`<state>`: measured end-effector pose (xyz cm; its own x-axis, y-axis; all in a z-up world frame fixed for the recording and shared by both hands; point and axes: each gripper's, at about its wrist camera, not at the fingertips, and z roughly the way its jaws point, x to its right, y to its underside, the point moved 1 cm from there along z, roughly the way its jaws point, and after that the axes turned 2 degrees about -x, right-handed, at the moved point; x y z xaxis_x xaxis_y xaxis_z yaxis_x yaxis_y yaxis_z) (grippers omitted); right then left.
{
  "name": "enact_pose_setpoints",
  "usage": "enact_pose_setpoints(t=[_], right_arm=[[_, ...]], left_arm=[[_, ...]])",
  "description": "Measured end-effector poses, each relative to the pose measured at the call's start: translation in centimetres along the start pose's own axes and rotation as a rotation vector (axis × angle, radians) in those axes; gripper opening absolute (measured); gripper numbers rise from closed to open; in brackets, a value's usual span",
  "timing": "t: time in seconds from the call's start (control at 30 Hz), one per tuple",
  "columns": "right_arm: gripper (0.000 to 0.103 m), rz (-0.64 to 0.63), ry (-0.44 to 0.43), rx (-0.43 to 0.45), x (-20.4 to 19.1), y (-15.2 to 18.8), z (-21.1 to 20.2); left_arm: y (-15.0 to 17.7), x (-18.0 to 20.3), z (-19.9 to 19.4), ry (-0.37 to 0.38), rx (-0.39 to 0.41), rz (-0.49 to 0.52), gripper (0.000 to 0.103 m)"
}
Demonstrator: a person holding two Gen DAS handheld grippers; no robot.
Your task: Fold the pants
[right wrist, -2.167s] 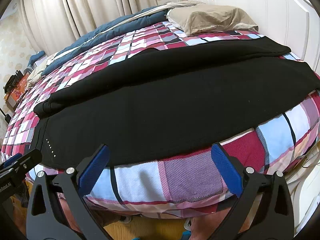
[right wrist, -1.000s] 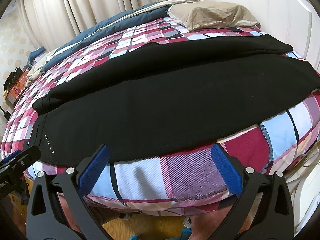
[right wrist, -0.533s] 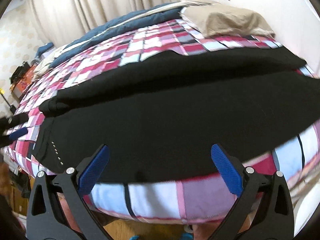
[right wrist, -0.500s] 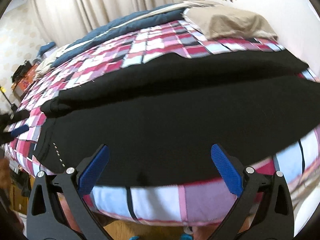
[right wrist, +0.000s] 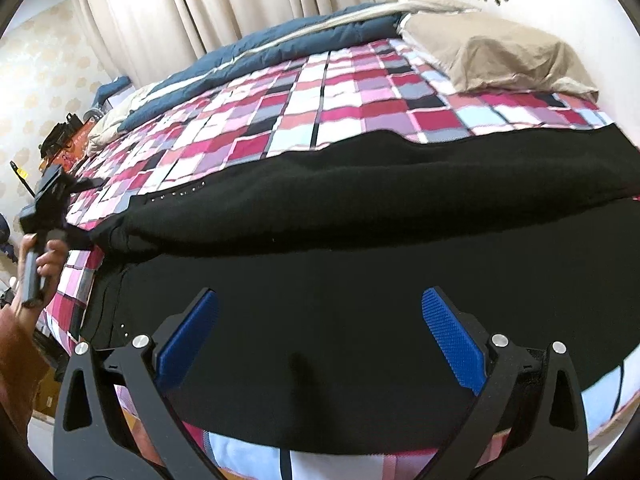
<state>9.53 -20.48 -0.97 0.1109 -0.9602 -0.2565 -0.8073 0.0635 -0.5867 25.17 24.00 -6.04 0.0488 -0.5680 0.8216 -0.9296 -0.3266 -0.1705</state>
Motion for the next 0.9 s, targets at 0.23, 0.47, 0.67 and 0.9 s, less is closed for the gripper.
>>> enact_pose_setpoints(t=[0.23,0.47,0.67,0.9], right_arm=[[0.101,0.009,-0.172,-0.039,0.7,-3.6,0.8],[0.101,-0.171,-0.246,-0.029,1.5,-12.4,2.2],[0.101,-0.306,-0.231,-0.245,1.9,-16.8,9.1],[0.048,-0.324,-0.227,-0.458,2.8,-16.4,15.1]], left_arm=[[-0.7,1.2,3.8,0.082,-0.133,0.067,0.098],[-0.3,1.4,4.4,0.064,-0.168,0.147,0.098],[-1.7,1.0,4.3,0.077,-0.162,0.060,0.098],[-1.6,2.1,5.6,0.018,-0.180,0.154,0.038]])
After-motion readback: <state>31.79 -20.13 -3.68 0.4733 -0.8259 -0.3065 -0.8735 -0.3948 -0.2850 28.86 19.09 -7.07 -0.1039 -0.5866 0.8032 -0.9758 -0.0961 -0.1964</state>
